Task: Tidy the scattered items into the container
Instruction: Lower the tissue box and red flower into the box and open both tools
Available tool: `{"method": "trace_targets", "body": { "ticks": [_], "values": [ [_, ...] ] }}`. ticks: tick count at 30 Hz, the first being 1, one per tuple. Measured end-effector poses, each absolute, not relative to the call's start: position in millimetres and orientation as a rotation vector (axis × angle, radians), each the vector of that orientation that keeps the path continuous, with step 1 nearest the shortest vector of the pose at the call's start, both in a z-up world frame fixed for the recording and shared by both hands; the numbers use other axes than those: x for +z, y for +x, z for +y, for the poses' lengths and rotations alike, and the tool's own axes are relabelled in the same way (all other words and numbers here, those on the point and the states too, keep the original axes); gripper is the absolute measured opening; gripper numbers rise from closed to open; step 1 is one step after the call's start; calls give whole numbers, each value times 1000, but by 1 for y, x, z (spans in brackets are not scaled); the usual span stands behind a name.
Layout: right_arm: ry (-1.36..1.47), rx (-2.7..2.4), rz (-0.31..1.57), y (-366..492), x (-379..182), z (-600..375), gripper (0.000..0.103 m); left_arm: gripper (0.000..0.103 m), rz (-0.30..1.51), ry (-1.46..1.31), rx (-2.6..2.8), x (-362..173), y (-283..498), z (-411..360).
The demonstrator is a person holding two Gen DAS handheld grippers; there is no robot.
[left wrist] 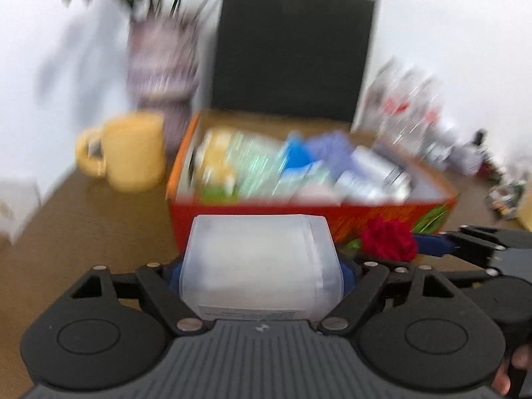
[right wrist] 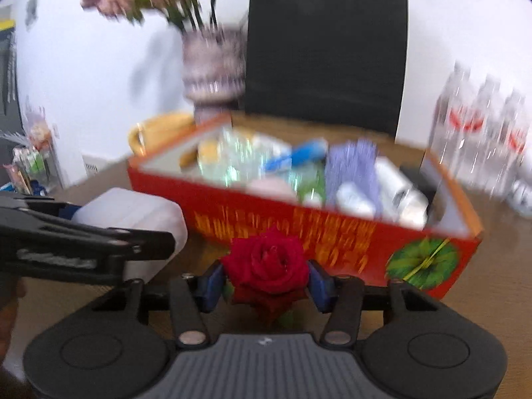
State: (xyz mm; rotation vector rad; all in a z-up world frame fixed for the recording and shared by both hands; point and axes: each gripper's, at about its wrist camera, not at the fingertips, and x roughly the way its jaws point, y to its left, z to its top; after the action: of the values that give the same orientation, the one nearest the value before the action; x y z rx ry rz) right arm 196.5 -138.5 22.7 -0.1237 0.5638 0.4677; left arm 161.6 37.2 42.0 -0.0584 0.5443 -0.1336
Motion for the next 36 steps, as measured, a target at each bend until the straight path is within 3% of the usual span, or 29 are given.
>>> {"method": "trace_targets", "body": {
  "ticks": [3, 7, 14, 16, 18, 20, 30, 36],
  "values": [
    [-112, 471, 492, 199, 57, -149, 51, 84, 475, -38, -186, 77, 175, 33],
    [-108, 409, 470, 240, 92, -158, 52, 84, 518, -67, -210, 106, 245, 29],
    [5, 348, 793, 383, 76, -155, 55, 85, 813, -46, -142, 87, 383, 14],
    [17, 332, 874, 412, 68, -151, 58, 93, 863, -102, -157, 83, 387, 21],
    [-10, 339, 861, 411, 73, -150, 68, 101, 848, -115, -173, 88, 384, 27],
    [-36, 326, 823, 408, 78, -152, 84, 102, 854, -107, -163, 94, 383, 31],
    [33, 266, 1080, 405, 96, -174, 85, 103, 985, -34, -127, 119, 369, 41],
    [-3, 238, 1257, 384, 117, -177, 90, 103, 1057, -18, -116, 141, 338, 45]
  ]
}}
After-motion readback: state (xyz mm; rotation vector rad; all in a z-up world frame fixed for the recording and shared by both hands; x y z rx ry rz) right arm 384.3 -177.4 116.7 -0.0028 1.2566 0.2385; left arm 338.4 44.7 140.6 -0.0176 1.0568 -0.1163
